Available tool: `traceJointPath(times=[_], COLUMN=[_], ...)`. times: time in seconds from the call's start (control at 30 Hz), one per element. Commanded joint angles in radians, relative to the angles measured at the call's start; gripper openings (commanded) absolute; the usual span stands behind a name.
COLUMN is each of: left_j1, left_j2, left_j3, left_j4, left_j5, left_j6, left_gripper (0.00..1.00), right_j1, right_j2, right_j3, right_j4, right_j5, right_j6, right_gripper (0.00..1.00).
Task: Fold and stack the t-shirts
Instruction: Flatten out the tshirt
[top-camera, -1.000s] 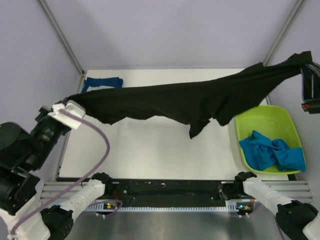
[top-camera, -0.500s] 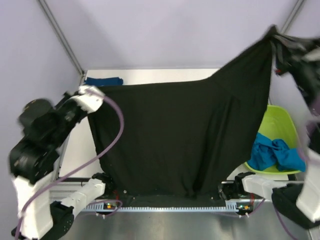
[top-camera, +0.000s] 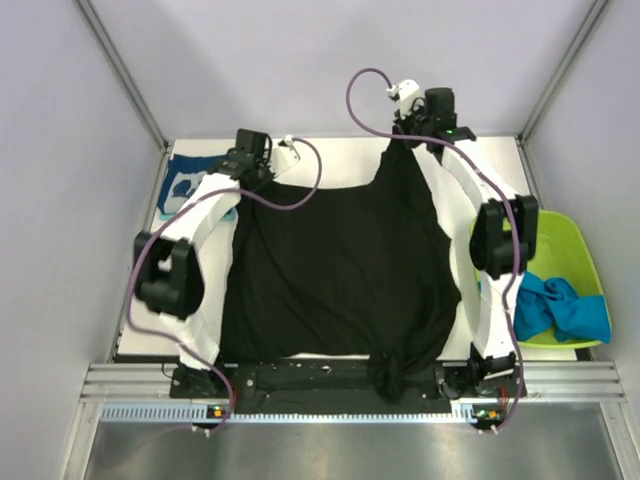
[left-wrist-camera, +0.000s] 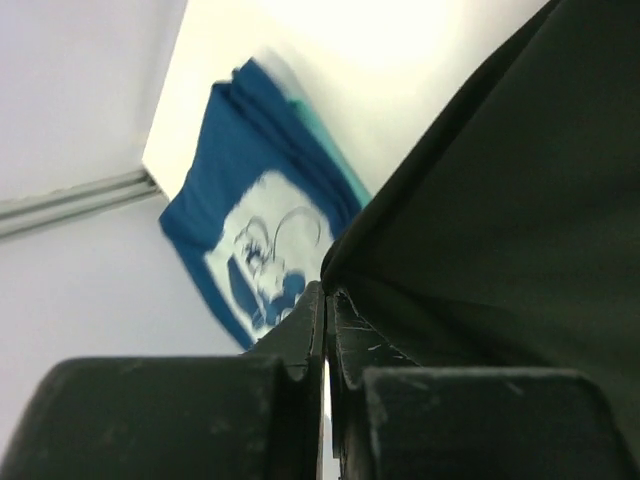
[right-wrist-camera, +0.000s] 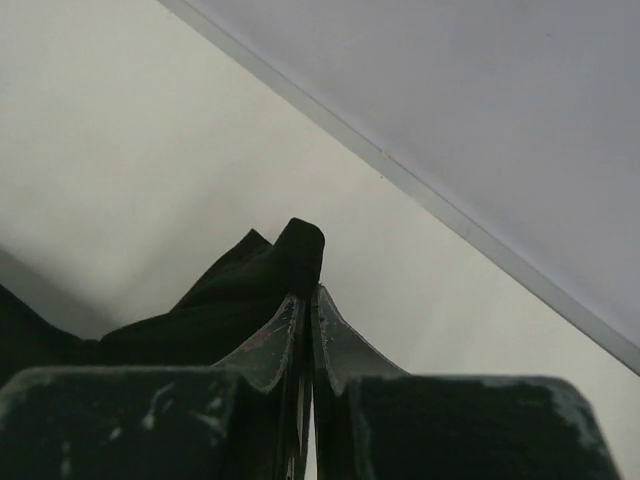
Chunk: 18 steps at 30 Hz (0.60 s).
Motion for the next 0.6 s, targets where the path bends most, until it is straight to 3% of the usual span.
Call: traceJointPath(times=[0.0, 0.23, 0.5, 0.57], left_j1=[0.023, 0.035, 0.035, 0.035], left_j2=[0.222, 0.452, 0.569, 0.597], left_j3=[0.192, 0.358, 0.398, 0.41], left_j4=[0.207, 0.29, 0.535, 0.636], left_j5=[-0.083, -0.16, -0.352, -0.408], left_j6=[-0.004, 0.019, 0.057, 0.11], left_gripper=[0.0, 0.0, 0.04, 0.16], right_j1=[-0.008, -0.027, -0.058, -0.055], right_j2=[0.166, 0.3, 0.352, 0.36], right_j3=[0.212, 0.293, 0.358, 0.364], right_j4=[0.19, 0.31, 0.411, 0.434], right_j5=[-0.007, 0.126, 0.101, 0.09], right_j6=[-0.028, -0.028, 0.002, 0.016], right_gripper=[0.0, 0.0, 0.0, 0.0])
